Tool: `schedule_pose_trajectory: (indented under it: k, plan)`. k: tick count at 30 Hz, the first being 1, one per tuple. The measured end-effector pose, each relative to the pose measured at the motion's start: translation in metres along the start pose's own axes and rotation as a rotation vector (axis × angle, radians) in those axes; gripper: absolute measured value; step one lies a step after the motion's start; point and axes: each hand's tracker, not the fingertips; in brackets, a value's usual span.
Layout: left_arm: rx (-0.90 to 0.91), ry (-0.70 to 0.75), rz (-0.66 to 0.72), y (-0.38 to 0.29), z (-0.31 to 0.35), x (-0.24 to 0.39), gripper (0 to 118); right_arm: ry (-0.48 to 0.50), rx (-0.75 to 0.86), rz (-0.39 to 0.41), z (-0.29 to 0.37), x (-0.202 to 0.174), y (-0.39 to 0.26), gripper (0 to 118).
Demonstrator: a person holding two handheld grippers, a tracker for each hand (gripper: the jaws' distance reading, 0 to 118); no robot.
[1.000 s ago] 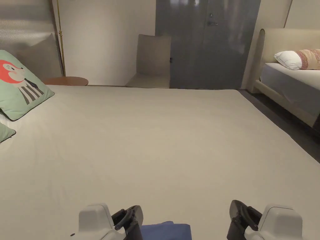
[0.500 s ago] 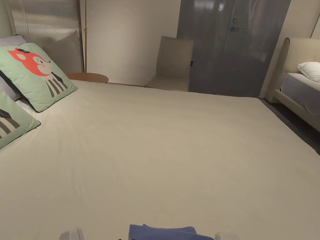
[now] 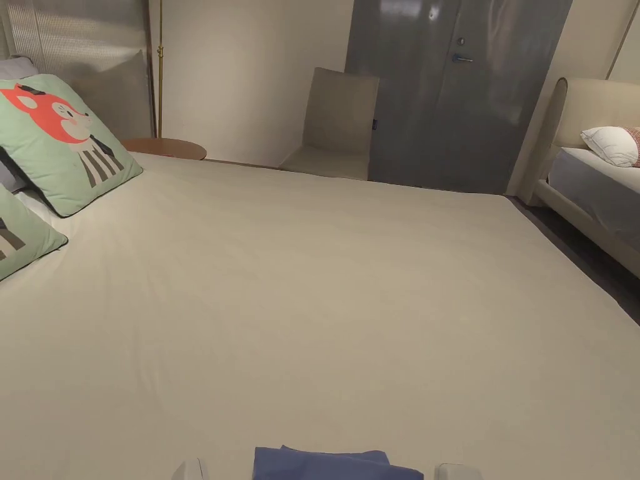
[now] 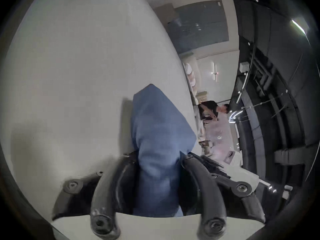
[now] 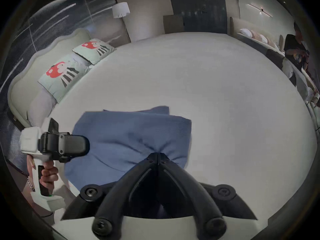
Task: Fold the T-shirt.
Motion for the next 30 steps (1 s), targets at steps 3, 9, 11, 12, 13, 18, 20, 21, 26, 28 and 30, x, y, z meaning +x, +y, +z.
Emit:
schedule_pose_trajectory:
  k: [3,9,11,12,13,18,20,21,26,28,30]
  plan:
    - [0.004,-0.003,-0.004,0.003,0.012,0.006,21,0.036,0.104,-0.039,0.024,-0.004,0.007,1]
    - [0.08,0.017,-0.021,0.033,0.093,0.011,21,0.04,0.245,0.023,0.057,-0.033,0.047,1]
    - [0.14,0.05,-0.035,0.046,0.136,0.004,21,0.057,0.269,0.019,0.058,-0.043,0.06,1]
    - [0.179,0.075,-0.033,0.054,0.16,-0.003,21,0.061,0.28,0.015,0.057,-0.049,0.063,1]
    - [0.212,0.099,-0.029,0.062,0.182,-0.01,21,0.062,0.286,0.017,0.057,-0.054,0.066,1]
    - [0.352,0.211,0.037,0.086,0.286,-0.047,21,0.067,0.284,0.029,0.042,-0.079,0.074,1]
    - [0.384,0.225,0.08,0.092,0.313,-0.064,21,0.06,0.27,0.056,0.036,-0.089,0.073,1]
    - [0.394,0.233,0.094,0.095,0.32,-0.07,21,0.062,0.261,0.064,0.033,-0.092,0.073,1]
    - [0.411,0.292,0.189,0.092,0.319,-0.093,49,0.063,0.234,0.072,0.024,-0.098,0.074,1]
    - [0.465,0.37,0.146,0.082,0.314,-0.085,99,0.056,0.235,0.08,0.025,-0.097,0.075,1]
    - [0.538,0.475,0.039,0.073,0.311,-0.065,109,0.051,0.24,0.082,0.029,-0.093,0.077,1]
